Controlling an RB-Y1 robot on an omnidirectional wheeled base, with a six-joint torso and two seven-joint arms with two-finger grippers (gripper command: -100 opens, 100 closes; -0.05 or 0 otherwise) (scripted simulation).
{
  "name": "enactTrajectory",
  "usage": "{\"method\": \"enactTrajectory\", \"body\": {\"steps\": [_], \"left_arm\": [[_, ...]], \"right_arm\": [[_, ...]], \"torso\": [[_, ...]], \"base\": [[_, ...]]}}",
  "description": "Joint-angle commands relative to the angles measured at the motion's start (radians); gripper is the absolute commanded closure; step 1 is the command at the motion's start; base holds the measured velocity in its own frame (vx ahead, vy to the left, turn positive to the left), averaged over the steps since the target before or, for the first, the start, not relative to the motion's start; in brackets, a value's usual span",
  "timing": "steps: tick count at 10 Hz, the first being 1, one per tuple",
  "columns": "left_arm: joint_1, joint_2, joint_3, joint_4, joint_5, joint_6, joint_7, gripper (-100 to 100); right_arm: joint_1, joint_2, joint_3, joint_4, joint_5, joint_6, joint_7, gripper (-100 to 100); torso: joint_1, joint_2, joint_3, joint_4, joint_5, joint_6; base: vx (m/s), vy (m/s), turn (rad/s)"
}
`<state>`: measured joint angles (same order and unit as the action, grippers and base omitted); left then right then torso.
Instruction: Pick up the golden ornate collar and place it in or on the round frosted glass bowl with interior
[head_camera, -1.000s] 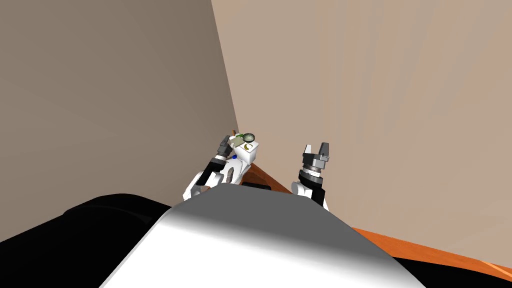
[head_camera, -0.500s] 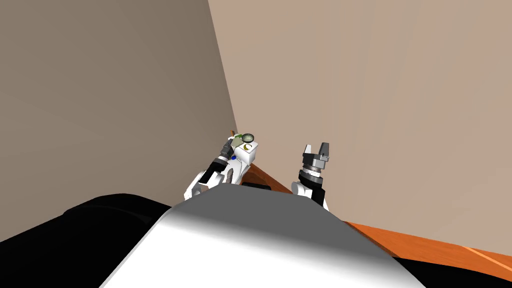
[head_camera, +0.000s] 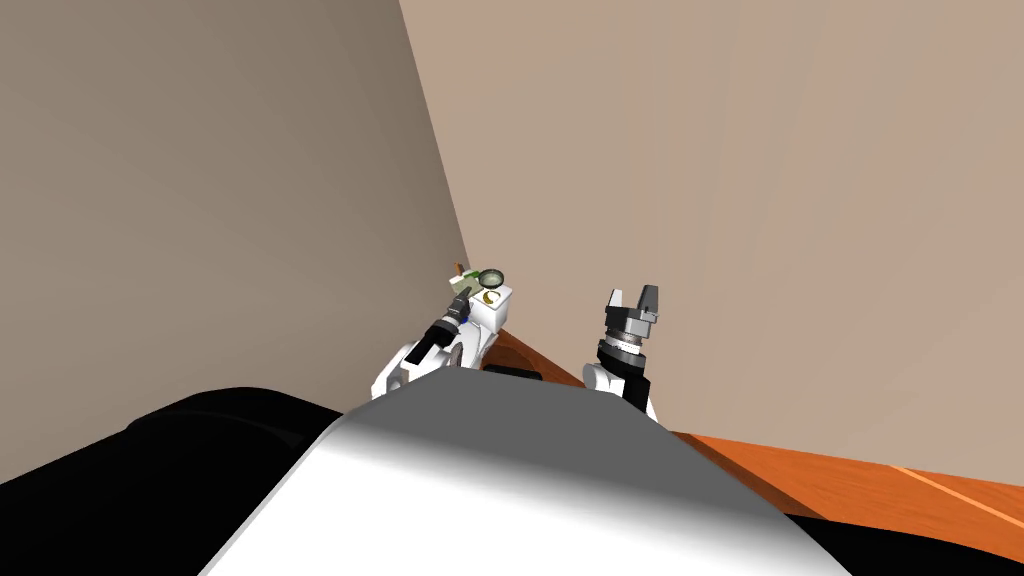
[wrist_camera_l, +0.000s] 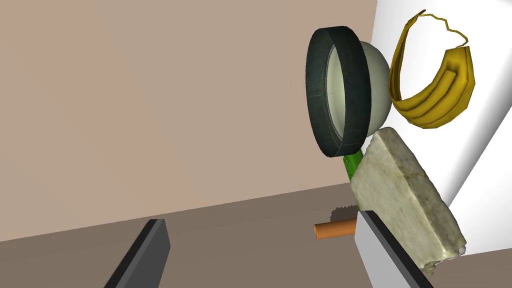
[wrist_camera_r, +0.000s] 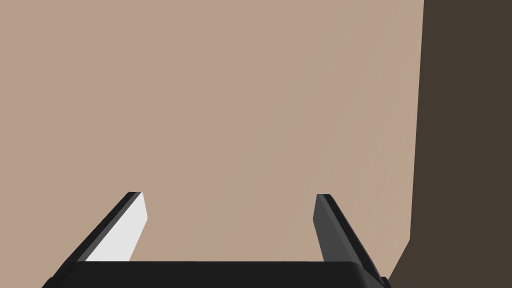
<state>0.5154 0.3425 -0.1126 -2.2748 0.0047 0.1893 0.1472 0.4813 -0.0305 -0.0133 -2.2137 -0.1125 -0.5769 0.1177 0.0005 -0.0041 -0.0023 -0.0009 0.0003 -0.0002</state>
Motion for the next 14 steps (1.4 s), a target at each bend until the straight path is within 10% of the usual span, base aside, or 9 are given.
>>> {"method": "enactTrajectory", "body": {"steps": [1,14], "left_arm": [[-0.007,0.015,-0.019,0.013,-0.016,0.05,-0.004,-100],[-0.027,0.159,-0.122,0.135,-0.104,0.313,-0.031,-100]], "right_arm": [[0.0,0.0,0.0,0.0,0.0,0.0,0.0,0],[0.0,0.0,0.0,0.0,0.0,0.0,0.0,0]], "torso": [[0.0,0.0,0.0,0.0,0.0,0.0],[0.001,-0.002,-0.001,0.0,0.0,0.0]], "base": [[0.077,0.005,-0.123],[0.08,0.012,-0.086]]}}
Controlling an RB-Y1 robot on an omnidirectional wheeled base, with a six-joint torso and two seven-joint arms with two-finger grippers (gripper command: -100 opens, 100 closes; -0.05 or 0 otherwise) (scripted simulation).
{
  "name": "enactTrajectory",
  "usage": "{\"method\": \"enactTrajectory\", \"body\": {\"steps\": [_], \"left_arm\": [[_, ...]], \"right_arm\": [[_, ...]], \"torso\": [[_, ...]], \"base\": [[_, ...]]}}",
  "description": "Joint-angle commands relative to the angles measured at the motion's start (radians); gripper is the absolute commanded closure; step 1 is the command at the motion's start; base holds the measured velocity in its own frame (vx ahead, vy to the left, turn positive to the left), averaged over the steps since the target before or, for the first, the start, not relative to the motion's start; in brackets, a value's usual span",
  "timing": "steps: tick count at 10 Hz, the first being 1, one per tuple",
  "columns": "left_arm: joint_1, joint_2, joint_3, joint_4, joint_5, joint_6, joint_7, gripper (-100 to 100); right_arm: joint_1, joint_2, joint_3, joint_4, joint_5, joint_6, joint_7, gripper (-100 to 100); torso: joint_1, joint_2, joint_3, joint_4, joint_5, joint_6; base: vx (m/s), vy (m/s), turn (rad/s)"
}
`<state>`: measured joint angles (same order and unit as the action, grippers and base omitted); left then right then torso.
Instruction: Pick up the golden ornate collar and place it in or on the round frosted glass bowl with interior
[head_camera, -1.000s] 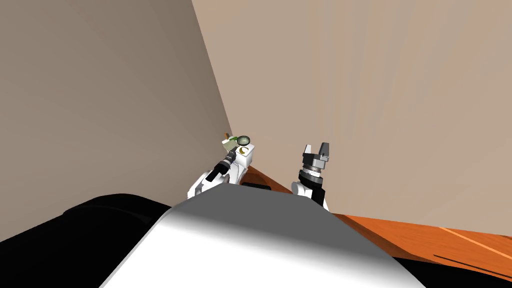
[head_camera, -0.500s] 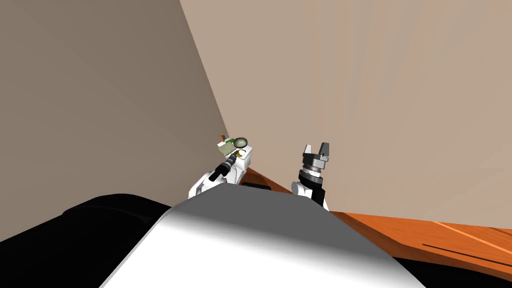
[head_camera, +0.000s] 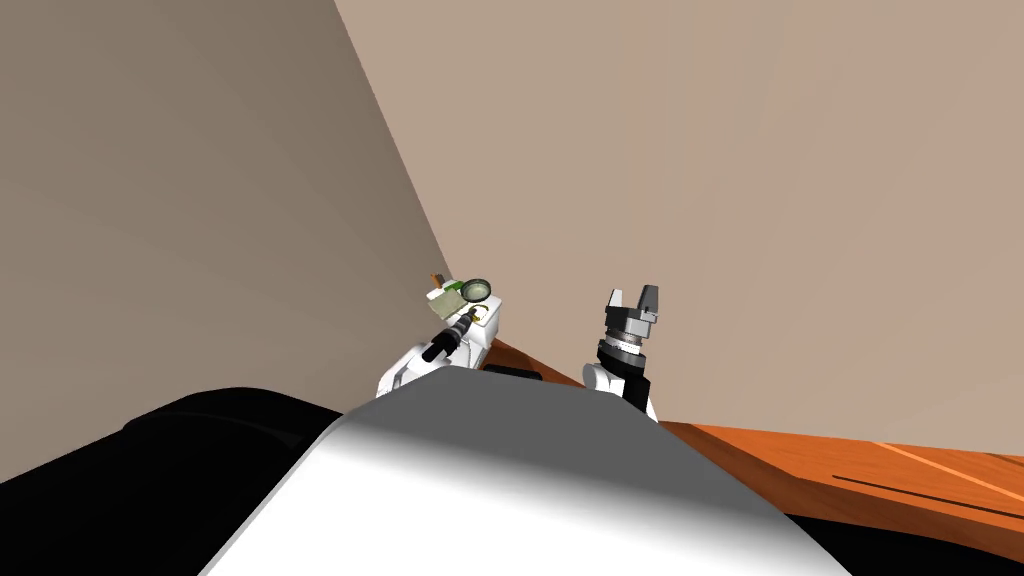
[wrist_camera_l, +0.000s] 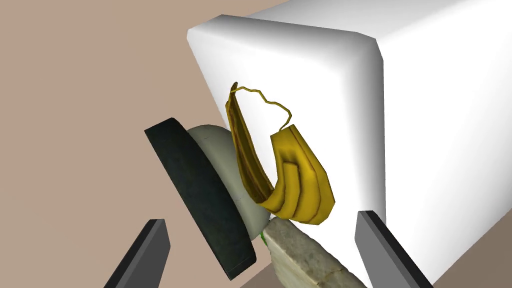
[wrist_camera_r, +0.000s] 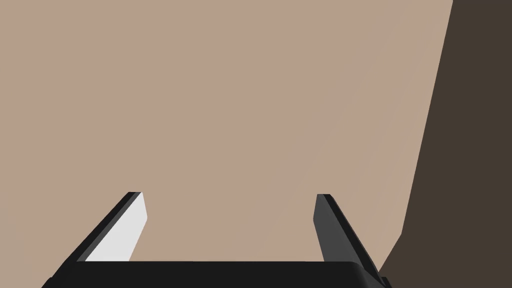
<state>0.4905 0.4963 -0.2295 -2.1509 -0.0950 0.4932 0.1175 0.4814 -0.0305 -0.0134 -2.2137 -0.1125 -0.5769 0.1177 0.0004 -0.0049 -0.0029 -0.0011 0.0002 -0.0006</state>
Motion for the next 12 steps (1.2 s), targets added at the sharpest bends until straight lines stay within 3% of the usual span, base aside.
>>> {"method": "enactTrajectory", "body": {"steps": [1,2,3,4,5,7,8,12], "left_arm": [[-0.004,0.022,-0.015,0.023,-0.011,0.034,-0.004,-100],[-0.003,0.035,-0.023,0.033,-0.016,0.051,-0.005,-100],[0.003,0.032,-0.014,0.021,-0.009,0.037,-0.003,-100],[0.004,0.034,-0.015,0.021,-0.01,0.04,-0.003,0],[-0.01,0.024,-0.012,0.05,-0.009,0.026,-0.006,-100],[-0.012,0.021,-0.012,0.057,-0.01,0.023,-0.006,-100],[-0.013,0.021,-0.012,0.06,-0.01,0.021,-0.006,100],[-0.014,0.02,-0.011,0.059,-0.01,0.02,-0.006,100]], "right_arm": [[0.0,0.0,0.0,0.0,0.0,0.0,0.0,0],[0.0,0.0,0.0,0.0,0.0,0.0,0.0,0],[0.0,0.0,0.0,0.0,0.0,0.0,0.0,0],[0.0,0.0,0.0,0.0,0.0,0.0,0.0,0],[0.0,0.0,0.0,0.0,0.0,0.0,0.0,0],[0.0,0.0,0.0,0.0,0.0,0.0,0.0,0],[0.0,0.0,0.0,0.0,0.0,0.0,0.0,0],[0.0,0.0,0.0,0.0,0.0,0.0,0.0,0]], "torso": [[0.0,0.0,0.0,0.0,0.0,0.0],[0.0,0.0,0.0,0.0,0.0,0.0],[0.0,0.0,0.0,0.0,0.0,0.0],[-0.001,0.001,0.001,0.0,0.0,0.0],[-0.001,0.003,0.002,0.001,0.0,0.0],[-0.002,0.001,0.001,0.0,0.0,0.0],[-0.002,0.002,0.001,0.001,0.0,0.0],[-0.002,0.004,0.002,0.0,-0.001,0.0]], "base": [[0.054,0.013,-0.103],[0.072,0.011,-0.091],[0.035,0.005,-0.011],[0.006,0.001,0.002],[0.026,-0.003,-0.033],[0.033,-0.004,-0.023],[0.0,0.0,0.0],[0.0,0.0,0.0]]}}
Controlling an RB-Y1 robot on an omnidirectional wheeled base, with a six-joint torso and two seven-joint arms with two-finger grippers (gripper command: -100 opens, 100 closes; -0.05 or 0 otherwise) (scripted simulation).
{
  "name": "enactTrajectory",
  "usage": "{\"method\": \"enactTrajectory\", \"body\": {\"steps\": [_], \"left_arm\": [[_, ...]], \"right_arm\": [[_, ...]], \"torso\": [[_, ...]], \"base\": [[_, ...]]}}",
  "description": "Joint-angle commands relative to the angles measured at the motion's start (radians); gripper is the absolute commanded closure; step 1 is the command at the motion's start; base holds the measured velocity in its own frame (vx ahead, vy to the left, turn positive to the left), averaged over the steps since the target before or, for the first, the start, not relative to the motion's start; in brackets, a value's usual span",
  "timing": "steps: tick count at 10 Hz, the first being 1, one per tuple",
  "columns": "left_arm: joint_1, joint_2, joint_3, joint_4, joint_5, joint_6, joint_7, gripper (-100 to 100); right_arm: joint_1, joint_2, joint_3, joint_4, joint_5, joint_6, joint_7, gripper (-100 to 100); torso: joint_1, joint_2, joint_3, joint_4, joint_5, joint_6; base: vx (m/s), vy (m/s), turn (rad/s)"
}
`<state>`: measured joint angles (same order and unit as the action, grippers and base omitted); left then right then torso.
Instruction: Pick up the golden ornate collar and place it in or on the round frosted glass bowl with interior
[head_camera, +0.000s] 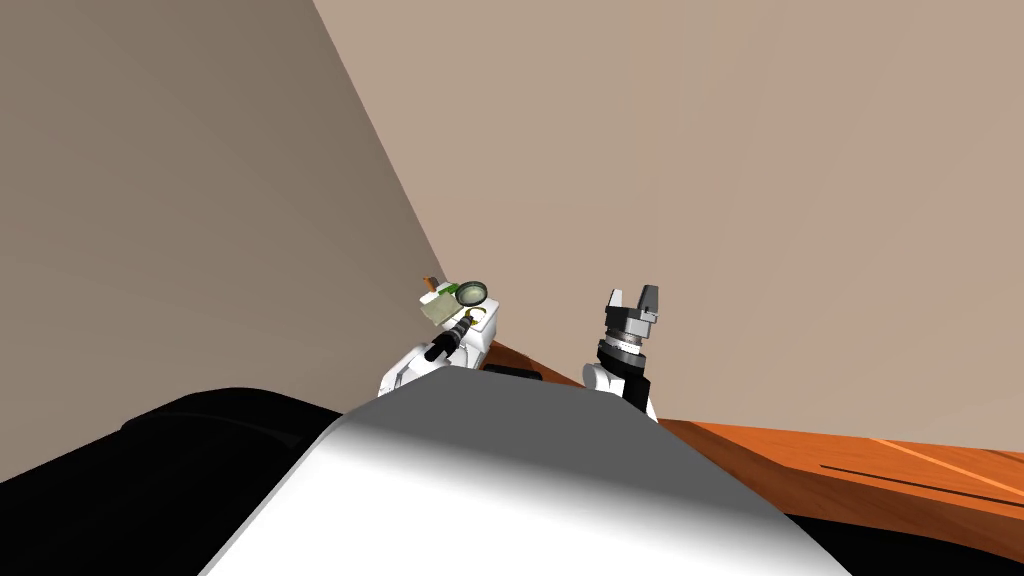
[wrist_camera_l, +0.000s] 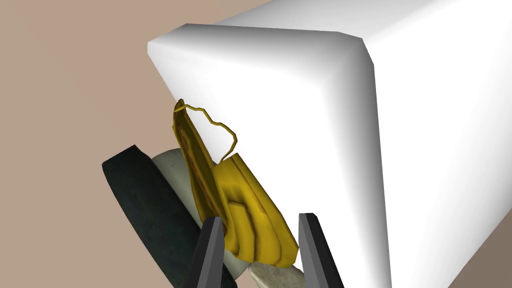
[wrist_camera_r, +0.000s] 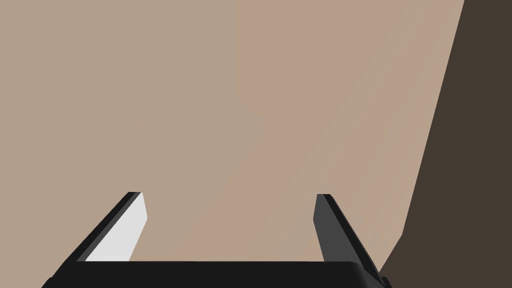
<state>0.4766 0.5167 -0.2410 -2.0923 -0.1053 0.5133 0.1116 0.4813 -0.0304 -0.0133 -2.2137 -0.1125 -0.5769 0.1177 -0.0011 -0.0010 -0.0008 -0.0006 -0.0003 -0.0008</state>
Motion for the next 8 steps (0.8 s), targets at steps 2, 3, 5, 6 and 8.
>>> {"method": "enactTrajectory", "body": {"steps": [2,3,5,6,8], "left_arm": [[0.015,0.011,-0.003,-0.032,0.001,0.017,0.002,100],[0.009,0.004,-0.002,-0.016,-0.002,0.005,0.001,100],[-0.015,-0.01,0.027,-0.034,-0.027,0.001,0.008,100],[-0.028,-0.019,0.042,-0.037,-0.042,0.001,0.012,100],[-0.061,-0.045,0.079,-0.038,-0.084,0.003,0.023,100]], "right_arm": [[0.0,0.0,0.0,0.0,0.0,0.0,0.0,0],[0.0,0.0,0.0,0.0,0.0,0.0,0.0,0],[0.0,0.0,0.0,0.0,0.0,0.0,0.0,0],[0.0,0.0,0.0,0.0,0.0,0.0,0.0,0],[0.0,0.0,0.0,0.0,0.0,0.0,0.0,0]], "torso": [[0.0,0.0,0.0,0.0,0.0,0.0],[0.0,0.002,0.001,0.0,0.0,-0.001],[0.0,0.001,0.0,0.0,0.0,0.0],[0.004,0.006,0.003,0.002,0.0,-0.001],[0.006,0.013,0.008,0.003,0.001,-0.001]], "base": [[-0.014,0.003,0.023],[-0.018,0.003,0.014],[-0.059,0.032,0.026],[-0.213,0.099,0.039],[-0.169,0.072,0.002]]}}
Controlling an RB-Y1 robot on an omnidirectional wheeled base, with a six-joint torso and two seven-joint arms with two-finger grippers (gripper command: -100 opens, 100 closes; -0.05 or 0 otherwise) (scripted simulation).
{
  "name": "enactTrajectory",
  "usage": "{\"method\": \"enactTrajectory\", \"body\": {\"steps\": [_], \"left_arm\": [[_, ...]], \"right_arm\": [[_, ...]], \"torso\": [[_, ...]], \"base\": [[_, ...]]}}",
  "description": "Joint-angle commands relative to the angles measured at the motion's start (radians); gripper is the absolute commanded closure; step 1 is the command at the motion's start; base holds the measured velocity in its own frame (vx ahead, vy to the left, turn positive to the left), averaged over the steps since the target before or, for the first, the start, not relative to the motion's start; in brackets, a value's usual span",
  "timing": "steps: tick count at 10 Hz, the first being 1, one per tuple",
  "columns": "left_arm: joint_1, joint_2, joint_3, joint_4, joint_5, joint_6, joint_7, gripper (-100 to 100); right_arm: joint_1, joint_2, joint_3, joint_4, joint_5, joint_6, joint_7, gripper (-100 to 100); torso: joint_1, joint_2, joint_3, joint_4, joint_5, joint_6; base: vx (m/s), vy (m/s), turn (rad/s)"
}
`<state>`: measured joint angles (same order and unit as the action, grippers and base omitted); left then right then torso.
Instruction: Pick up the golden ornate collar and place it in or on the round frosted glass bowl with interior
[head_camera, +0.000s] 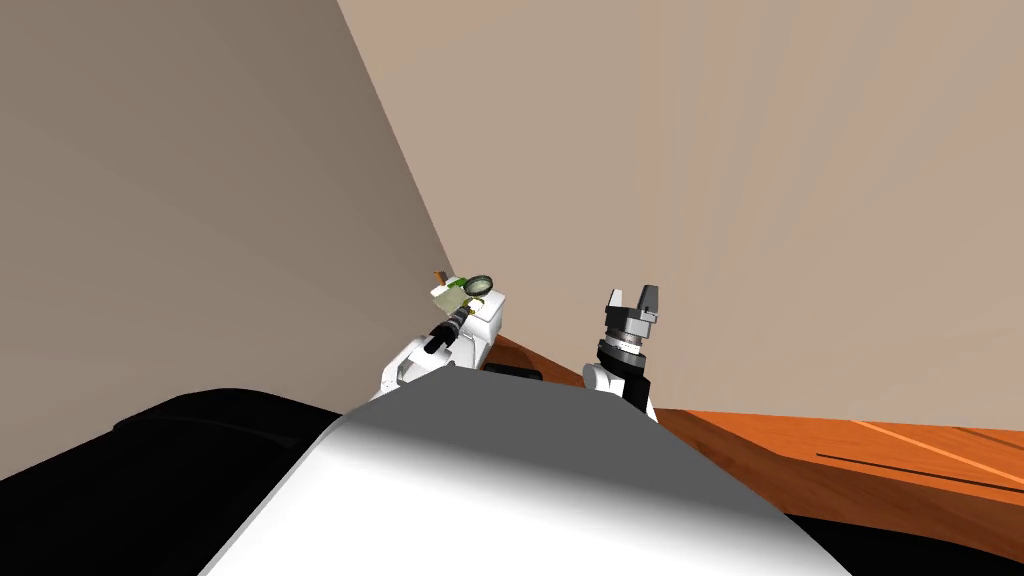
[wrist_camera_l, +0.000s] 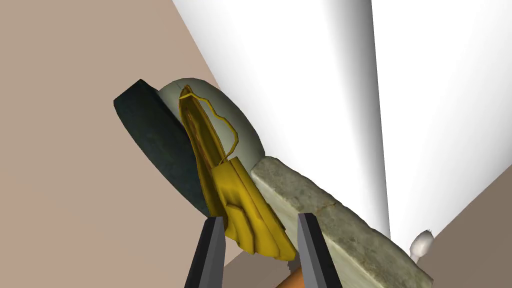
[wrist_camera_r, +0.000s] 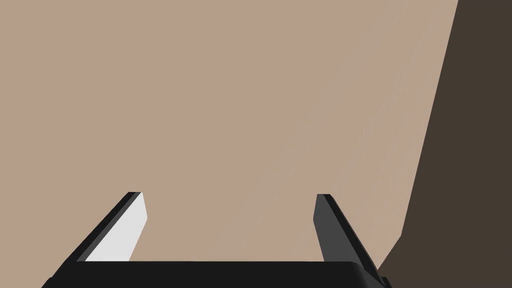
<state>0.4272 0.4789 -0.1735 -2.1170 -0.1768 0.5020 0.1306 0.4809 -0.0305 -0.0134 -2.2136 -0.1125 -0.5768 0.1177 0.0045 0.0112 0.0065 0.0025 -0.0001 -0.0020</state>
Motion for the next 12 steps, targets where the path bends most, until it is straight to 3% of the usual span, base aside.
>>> {"method": "enactTrajectory", "body": {"steps": [1,5,6,8,9,11,12], "left_arm": [[-0.031,-0.023,0.034,-0.012,-0.037,0.016,0.01,100],[-0.127,-0.098,0.139,0.011,-0.161,0.036,0.044,100],[-0.127,-0.098,0.139,0.011,-0.161,0.036,0.044,100],[-0.187,-0.138,0.201,0.033,-0.226,0.052,0.065,100],[-0.188,-0.138,0.201,0.033,-0.234,0.052,0.065,100],[-0.254,-0.177,0.268,0.065,-0.301,0.073,0.09,100],[-0.256,-0.177,0.269,0.065,-0.313,0.073,0.09,100]], "right_arm": [[0.0,0.0,0.0,0.0,0.0,0.0,0.0,0],[0.0,0.0,0.0,0.0,0.0,0.0,0.0,0],[0.0,0.0,0.0,0.0,0.0,0.0,0.0,0],[0.0,0.0,0.0,0.0,0.0,0.0,0.0,0],[0.0,0.0,0.0,0.0,0.0,0.0,0.0,0],[0.0,0.0,0.0,0.0,0.0,0.0,0.0,0],[0.0,0.0,0.0,0.0,0.0,0.0,0.0,0]], "torso": [[0.0,0.0,0.0,0.0,0.0,0.0],[0.0,-0.004,-0.002,-0.001,0.0,0.0],[0.0,-0.004,-0.002,-0.001,0.0,0.0],[-0.003,-0.008,-0.005,-0.002,0.0,0.0],[-0.003,-0.006,-0.004,-0.002,0.0,0.0],[-0.004,-0.009,-0.005,-0.003,-0.001,0.0],[-0.003,-0.009,-0.006,-0.003,0.0,0.0]], "base": [[-0.13,0.091,0.0],[-0.115,0.068,-0.027],[-0.07,0.056,-0.01],[-0.075,0.029,-0.04],[-0.067,0.034,-0.012],[-0.057,0.03,-0.048],[-0.044,0.029,-0.024]]}}
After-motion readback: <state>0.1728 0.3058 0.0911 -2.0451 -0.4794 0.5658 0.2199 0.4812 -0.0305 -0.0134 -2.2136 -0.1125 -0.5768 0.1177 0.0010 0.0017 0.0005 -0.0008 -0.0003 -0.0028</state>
